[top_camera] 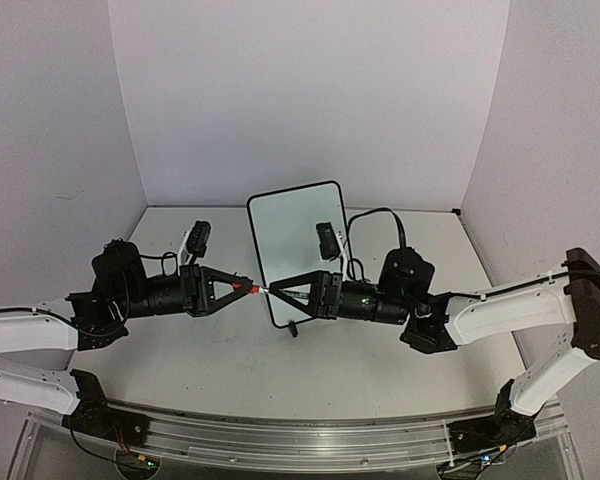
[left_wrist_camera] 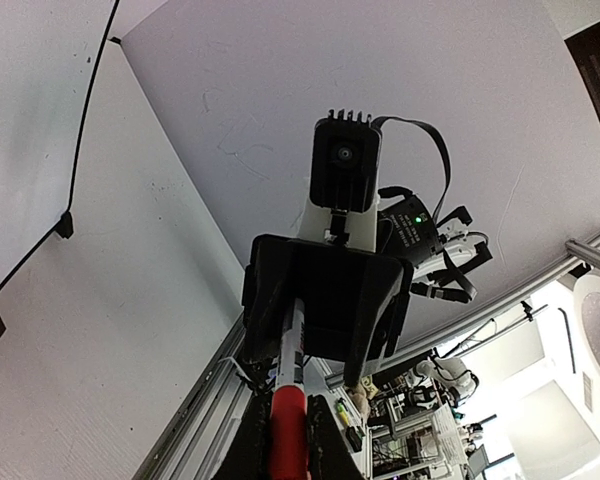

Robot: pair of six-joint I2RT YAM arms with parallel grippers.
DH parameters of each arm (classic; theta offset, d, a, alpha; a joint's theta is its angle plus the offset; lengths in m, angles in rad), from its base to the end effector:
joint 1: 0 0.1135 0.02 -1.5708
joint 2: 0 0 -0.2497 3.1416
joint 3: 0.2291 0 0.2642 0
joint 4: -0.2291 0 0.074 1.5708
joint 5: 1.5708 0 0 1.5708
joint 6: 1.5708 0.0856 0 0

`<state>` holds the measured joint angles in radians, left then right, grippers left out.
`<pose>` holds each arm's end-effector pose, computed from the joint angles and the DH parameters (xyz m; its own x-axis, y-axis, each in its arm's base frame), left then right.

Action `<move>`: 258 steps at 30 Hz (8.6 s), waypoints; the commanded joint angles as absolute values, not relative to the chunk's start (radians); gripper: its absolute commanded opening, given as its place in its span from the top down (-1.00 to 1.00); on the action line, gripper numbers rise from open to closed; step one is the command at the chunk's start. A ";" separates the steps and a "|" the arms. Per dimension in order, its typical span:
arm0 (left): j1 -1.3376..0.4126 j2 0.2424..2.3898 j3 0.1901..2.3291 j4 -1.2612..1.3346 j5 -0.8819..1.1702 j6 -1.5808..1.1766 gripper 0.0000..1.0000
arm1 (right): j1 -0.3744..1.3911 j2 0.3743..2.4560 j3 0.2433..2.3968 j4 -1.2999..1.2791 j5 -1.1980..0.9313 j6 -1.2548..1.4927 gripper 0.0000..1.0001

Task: Write a sentence on the whiteboard
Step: Open the pen cap from the whiteboard marker, then place the pen cap at the center of the board, then hold the whiteboard at the center of the board, then write a sentence on the whiteboard.

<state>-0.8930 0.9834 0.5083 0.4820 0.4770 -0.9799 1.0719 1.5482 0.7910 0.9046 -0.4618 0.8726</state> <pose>0.1499 -0.2489 0.2580 -0.8113 -0.1686 -0.5597 0.5495 0.1067 -0.8287 0.1539 0.3621 0.2521 -0.7185 0.1146 -0.6860 -0.6947 -0.0722 0.7156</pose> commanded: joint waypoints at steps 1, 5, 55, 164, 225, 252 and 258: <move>-0.896 1.016 0.538 0.442 0.491 -0.983 1.00 | 1.084 1.561 0.834 0.983 -0.501 0.880 0.28; -0.896 1.020 0.540 0.442 0.493 -0.983 1.00 | 1.084 1.566 0.836 0.983 -0.503 0.883 0.38; -0.691 0.871 0.593 -0.329 0.240 -0.834 1.00 | 0.971 1.185 0.661 0.480 -0.314 0.716 1.00; -0.442 1.751 1.406 -0.326 0.860 0.034 0.99 | 0.702 1.814 1.509 -0.025 -0.611 0.213 1.00; -0.466 1.747 1.396 -0.367 0.827 0.108 1.00 | 0.724 1.881 1.678 -0.008 -0.420 0.233 1.00; -0.473 1.741 1.399 -0.380 0.818 0.120 1.00 | 0.724 1.851 1.534 0.036 -0.391 0.250 1.00; -0.473 1.740 1.400 -0.382 0.816 0.122 1.00 | 0.724 1.830 1.480 0.036 -0.390 0.255 1.00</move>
